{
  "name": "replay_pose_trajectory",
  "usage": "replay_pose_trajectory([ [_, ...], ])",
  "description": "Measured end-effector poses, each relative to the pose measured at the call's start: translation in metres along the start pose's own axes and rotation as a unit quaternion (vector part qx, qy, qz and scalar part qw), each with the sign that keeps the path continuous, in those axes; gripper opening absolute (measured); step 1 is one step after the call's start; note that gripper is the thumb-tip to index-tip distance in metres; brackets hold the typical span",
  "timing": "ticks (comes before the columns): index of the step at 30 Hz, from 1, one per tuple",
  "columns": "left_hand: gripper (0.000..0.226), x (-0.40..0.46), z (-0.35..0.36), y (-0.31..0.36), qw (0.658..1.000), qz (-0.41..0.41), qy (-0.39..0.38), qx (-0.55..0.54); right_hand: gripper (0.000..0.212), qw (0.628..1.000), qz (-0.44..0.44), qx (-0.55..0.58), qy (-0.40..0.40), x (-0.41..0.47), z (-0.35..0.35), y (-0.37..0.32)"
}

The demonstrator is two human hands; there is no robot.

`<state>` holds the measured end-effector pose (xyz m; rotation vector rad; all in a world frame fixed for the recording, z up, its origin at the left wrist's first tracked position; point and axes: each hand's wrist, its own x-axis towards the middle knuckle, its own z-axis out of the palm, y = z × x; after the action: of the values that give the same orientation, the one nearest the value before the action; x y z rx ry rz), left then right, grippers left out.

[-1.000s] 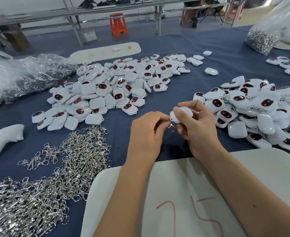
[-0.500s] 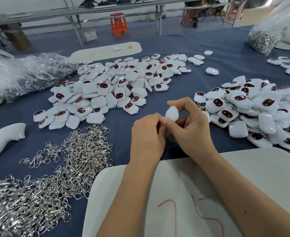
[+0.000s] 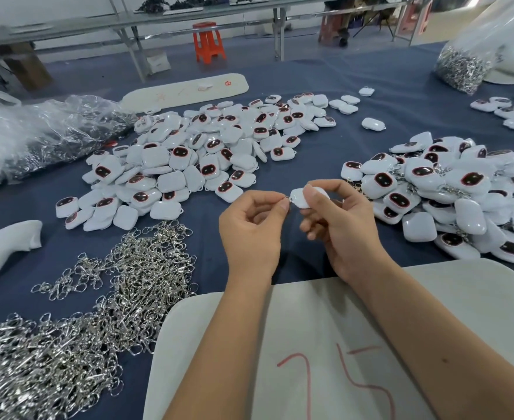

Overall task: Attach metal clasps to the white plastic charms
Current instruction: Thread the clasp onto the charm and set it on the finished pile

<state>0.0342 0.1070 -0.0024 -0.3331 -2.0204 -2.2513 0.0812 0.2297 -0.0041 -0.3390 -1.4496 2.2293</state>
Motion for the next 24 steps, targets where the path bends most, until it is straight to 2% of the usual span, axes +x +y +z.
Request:
replay_pose_trajectory([
  [4,0.015,-0.001,-0.004,-0.001,0.982,0.105,-0.010,0.155,0.022,0.999,-0.013,-0.036,0.016,0.000,0.000,0.003],
  [6,0.016,0.000,-0.006,-0.002,0.957,0.154,-0.041,0.243,0.030,0.998,-0.026,-0.057,0.006,-0.001,0.001,0.004],
  [9,0.018,0.004,-0.006,-0.002,0.902,0.198,-0.075,0.377,0.037,0.993,-0.048,-0.111,-0.008,-0.003,0.002,0.007],
  [11,0.019,0.002,-0.005,0.000,0.888,0.207,-0.078,0.403,0.036,0.991,-0.049,-0.122,-0.010,-0.004,0.003,0.006],
  [12,0.019,0.001,-0.005,0.000,0.904,0.192,-0.068,0.375,0.033,0.993,-0.044,-0.109,-0.012,-0.004,0.003,0.004],
  [13,0.017,0.000,-0.003,0.000,0.939,0.154,-0.047,0.305,0.031,0.996,-0.034,-0.077,-0.018,-0.004,0.003,0.002],
  [14,0.015,-0.001,-0.002,0.001,0.974,0.094,-0.024,0.204,0.031,0.999,-0.019,-0.034,-0.028,-0.004,0.003,-0.002],
  [15,0.012,-0.002,0.001,0.002,0.995,0.021,-0.010,0.095,0.032,0.999,-0.003,0.009,-0.042,-0.004,0.003,-0.005],
  [16,0.011,-0.002,0.003,0.004,0.999,-0.049,-0.011,-0.006,0.034,0.998,0.007,0.040,-0.058,-0.004,0.003,-0.007],
  [19,0.012,-0.004,0.004,0.008,0.964,-0.179,-0.072,-0.184,0.035,0.995,0.012,0.067,-0.075,-0.005,0.003,-0.010],
  [21,0.013,-0.004,0.003,0.010,0.945,-0.211,-0.091,-0.232,0.033,0.996,0.008,0.067,-0.065,-0.005,0.003,-0.010],
  [24,0.014,-0.003,0.003,0.011,0.933,-0.228,-0.048,-0.275,0.025,0.997,0.007,0.040,-0.060,-0.005,0.003,-0.008],
])
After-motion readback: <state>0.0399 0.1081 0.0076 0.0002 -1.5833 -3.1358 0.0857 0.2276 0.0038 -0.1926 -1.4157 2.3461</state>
